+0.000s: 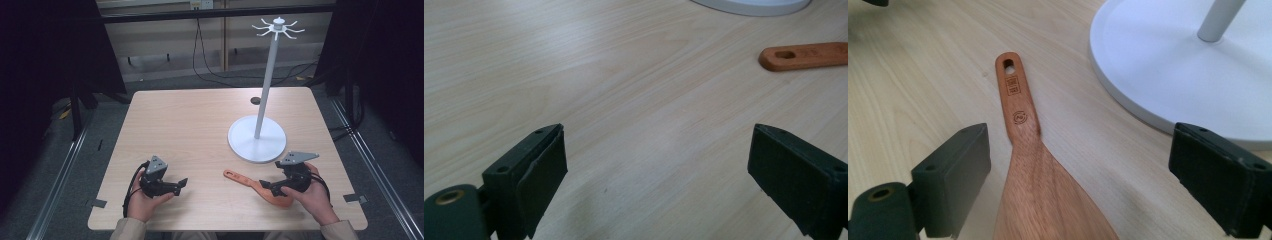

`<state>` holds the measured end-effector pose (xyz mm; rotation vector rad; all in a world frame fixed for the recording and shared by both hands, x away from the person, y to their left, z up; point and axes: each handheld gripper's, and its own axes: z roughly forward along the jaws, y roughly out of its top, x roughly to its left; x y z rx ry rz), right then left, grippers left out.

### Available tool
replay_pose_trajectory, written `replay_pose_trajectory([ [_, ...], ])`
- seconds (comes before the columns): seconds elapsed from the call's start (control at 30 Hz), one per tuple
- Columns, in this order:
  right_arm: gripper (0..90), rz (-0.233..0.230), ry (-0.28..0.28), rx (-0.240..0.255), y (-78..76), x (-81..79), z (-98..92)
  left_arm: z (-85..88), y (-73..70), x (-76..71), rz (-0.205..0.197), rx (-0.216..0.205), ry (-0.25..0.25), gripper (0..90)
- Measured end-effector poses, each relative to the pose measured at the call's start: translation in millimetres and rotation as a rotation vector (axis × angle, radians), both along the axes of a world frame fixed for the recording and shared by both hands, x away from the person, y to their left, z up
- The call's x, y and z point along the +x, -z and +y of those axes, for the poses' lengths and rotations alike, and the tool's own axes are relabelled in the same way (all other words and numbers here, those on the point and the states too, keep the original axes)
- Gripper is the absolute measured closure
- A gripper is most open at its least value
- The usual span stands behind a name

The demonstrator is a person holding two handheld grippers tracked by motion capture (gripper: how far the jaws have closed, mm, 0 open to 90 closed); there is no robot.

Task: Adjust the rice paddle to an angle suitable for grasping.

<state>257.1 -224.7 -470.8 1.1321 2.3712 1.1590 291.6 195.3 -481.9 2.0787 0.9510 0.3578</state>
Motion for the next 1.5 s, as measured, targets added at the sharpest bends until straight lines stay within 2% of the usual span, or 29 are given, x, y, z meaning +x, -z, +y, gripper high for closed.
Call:
replay_pose_trajectory([
  [0.17,10.4,0.013,-0.013,-0.021,-3.1,2.3,4.8,-0.3,-1.5,-1.7,0.012,-0.014,0.016,9.5],
  [0.3,9.6,0.031,-0.044,-0.038,-3.2,4.3,11.5,5.4,-1.3,-4.2,0.02,-0.043,-0.014,9.6],
  [0.5,11.9,0.061,-0.101,-0.078,-1.0,6.7,21.2,10.4,-1.5,-9.4,0.033,-0.043,-0.028,10.2],
  [0.63,20.2,0.065,-0.144,-0.106,-2.1,8.2,26.5,11.3,-1.2,-9.6,0.035,-0.025,-0.012,10.4],
  [0.7,25.4,0.071,-0.166,-0.124,-2.8,8.0,30.0,10.6,-1.1,-10.8,0.036,-0.032,-0.015,10.6],
  [0.77,28.6,0.079,-0.174,-0.15,-3.4,7.7,34.5,10.4,-0.8,-12.4,0.038,-0.037,-0.02,11.0],
  [0.8,30.3,0.079,-0.18,-0.162,-3.3,8.2,36.7,11.6,-1.1,-12.5,0.042,-0.015,-0.007,11.1],
  [0.87,33.2,0.079,-0.186,-0.198,-3.9,9.1,40.6,9.4,-0.1,-13.0,0.049,-0.031,-0.012,11.3],
  [0.93,37.4,0.084,-0.199,-0.204,-3.4,10.6,43.8,8.3,-0.7,-12.2,0.049,-0.024,-0.001,11.3],
  [1.1,42.2,0.109,-0.2,-0.226,-0.6,14.4,49.9,3.8,0.3,-10.2,0.046,-0.024,0.008,11.6],
  [1.2,43.5,0.138,-0.204,-0.272,4.0,19.2,57.4,4.2,0.1,-8.9,0.046,-0.035,0.001,12.1],
  [1.5,50.0,0.163,-0.235,-0.328,-1.2,28.3,72.5,7.8,0.6,-6.7,0.052,-0.038,-0.002,12.2],
])
